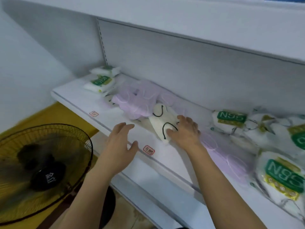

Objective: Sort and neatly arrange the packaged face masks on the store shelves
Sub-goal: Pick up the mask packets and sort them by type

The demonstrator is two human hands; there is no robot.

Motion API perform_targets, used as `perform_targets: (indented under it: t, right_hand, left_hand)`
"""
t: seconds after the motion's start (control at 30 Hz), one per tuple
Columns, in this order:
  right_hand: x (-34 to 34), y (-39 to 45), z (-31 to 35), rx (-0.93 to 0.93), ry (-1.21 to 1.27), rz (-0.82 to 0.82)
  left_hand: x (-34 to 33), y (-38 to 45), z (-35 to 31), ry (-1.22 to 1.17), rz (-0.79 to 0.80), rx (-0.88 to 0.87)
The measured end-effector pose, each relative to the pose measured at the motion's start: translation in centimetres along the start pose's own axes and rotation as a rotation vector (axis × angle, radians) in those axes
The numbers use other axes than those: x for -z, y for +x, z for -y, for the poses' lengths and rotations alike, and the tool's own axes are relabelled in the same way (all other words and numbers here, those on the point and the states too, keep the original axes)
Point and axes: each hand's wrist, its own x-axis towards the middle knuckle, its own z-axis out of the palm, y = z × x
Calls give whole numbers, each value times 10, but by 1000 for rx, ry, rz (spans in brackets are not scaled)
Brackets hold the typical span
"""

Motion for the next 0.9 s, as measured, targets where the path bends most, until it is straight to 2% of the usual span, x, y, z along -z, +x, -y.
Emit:
perform_targets:
  t: [0.07, 0.2, 0.37, 0.5, 0.6, 0.77, 0.87, 0.9]
  right_hand:
    - [1, 13, 3, -96, -68, 10]
    - [10, 27, 5, -216, 68, -62]
    - [16, 20, 14, -319, 221, -344]
    - [14, 12, 22, -360, 506, -614]
    - [1, 7, 33, -357, 663, -657]
    - [-28, 17, 38, -428, 413, -758]
    - [-34, 17, 39, -562, 96, -844]
    - [-36, 18, 44, -549, -9, -912]
  left_hand:
    - [-7, 33, 4, -7, 45, -88]
    - [-24, 96, 12, 45, 169, -264]
    - [-26, 150, 36, 74, 190, -419]
    - [-24, 185, 59, 98, 226, -454]
    - [-19, 201, 74, 58, 275, -494]
    - [-8, 223, 95, 115, 221, -499]
    - [0, 234, 104, 138, 194, -525]
    - [2, 236, 106, 149, 203, -542]
